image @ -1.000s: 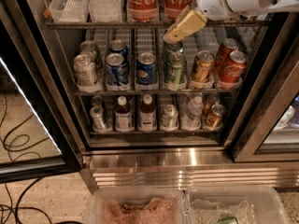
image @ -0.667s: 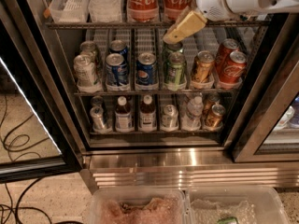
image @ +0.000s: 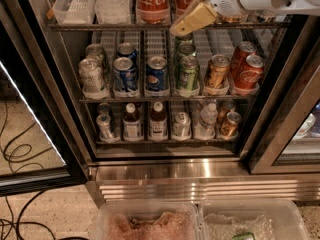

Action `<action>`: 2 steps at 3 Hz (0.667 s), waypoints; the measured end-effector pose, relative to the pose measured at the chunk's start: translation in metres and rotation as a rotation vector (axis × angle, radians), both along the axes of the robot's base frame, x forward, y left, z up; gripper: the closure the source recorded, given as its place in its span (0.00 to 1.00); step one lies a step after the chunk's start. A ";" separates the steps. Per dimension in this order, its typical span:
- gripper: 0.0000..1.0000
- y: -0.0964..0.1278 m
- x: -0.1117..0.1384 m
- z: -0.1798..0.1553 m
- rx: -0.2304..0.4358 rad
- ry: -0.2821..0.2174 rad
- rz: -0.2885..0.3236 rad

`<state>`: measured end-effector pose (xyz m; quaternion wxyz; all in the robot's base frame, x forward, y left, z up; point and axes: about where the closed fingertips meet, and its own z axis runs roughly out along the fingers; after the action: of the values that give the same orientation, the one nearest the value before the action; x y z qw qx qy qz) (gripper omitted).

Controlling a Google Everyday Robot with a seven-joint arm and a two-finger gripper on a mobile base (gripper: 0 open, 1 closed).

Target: Pick coke can from top shelf of fridge

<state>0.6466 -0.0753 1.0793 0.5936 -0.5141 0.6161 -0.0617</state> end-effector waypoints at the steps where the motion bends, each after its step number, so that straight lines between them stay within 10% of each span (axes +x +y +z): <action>1: 0.00 0.001 0.009 0.001 -0.016 0.000 -0.013; 2: 0.00 0.001 0.009 0.001 -0.016 0.000 -0.013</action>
Offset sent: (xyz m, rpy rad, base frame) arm 0.0207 -0.0040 -0.0012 -0.0278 -0.0030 -0.0360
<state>0.6553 -0.0744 1.0805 0.5891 -0.5146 0.6190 -0.0705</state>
